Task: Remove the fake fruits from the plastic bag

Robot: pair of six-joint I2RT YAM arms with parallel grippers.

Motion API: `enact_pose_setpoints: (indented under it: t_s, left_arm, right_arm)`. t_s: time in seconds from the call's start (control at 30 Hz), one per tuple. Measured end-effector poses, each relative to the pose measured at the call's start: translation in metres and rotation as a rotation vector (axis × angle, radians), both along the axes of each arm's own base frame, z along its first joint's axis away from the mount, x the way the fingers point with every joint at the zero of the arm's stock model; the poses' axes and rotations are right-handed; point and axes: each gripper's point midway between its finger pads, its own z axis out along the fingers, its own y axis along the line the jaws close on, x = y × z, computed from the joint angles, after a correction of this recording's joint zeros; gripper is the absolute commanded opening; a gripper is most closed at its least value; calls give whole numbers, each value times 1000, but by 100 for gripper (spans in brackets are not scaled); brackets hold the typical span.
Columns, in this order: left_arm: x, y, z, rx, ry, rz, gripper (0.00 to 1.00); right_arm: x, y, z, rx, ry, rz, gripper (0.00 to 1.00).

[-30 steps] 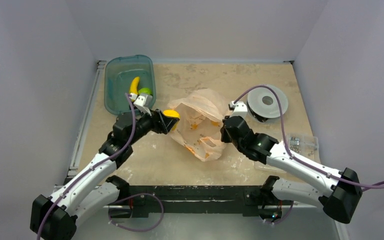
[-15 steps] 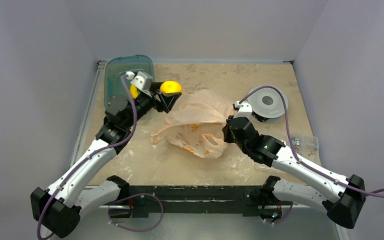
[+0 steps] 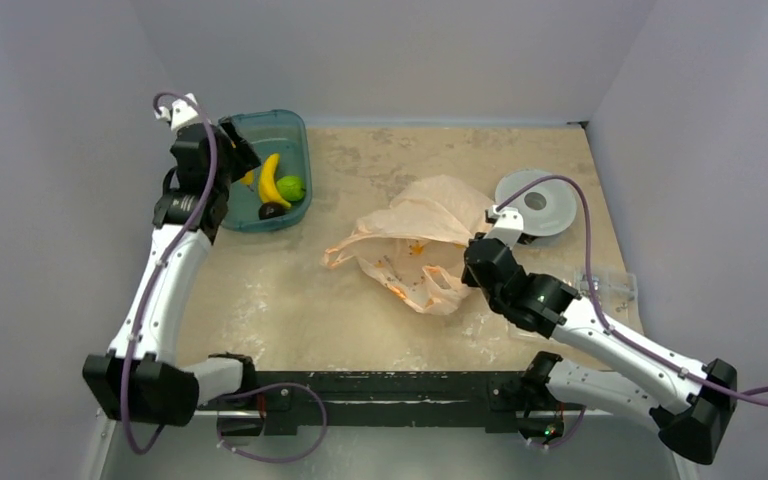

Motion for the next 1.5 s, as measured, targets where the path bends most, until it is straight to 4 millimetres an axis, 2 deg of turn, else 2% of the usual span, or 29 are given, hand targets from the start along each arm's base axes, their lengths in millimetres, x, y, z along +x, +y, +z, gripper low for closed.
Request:
enact_pose_setpoints:
  t_s: [0.03,0.13,0.3,0.43,0.57,0.73,0.9,0.97,1.37,1.43,1.47,1.5]
  left_arm:
    - [8,13,-20,13,68,45,0]
    - [30,33,-65,30,240,84,0]
    - [80,55,-109,91,446,75,0]
    - [95,64,-150,106,564,54,0]
    - [108,79,-177,106,648,53,0]
    - [117,82,-211,77,733,17,1]
    - [106,77,-256,67,871,-26,27]
    - [101,76,-268,62,913,-33,35]
    - [98,70,-273,51,930,-80,79]
    - [97,68,-273,50,927,-93,89]
    - [96,68,-272,52,927,-101,98]
    - [94,67,-272,51,928,-108,100]
  right_arm:
    - [0,0,1,1,-1,0,0]
    - [-1,-1,2,7,-6,0,0]
    - [-1,-1,6,16,-19,7,0]
    - [0,3,0,-5,-1,20,0]
    - [1,5,-7,-25,21,30,0]
    - [0,6,-7,-22,22,35,0]
    - [-1,9,-8,-13,28,48,0]
    - [-1,9,-8,-13,29,49,0]
    - [-3,8,-10,-20,42,50,0]
    - [-4,8,-11,-20,46,53,0]
    - [-4,8,-12,-20,48,55,1]
    - [-4,9,-12,-20,50,56,2]
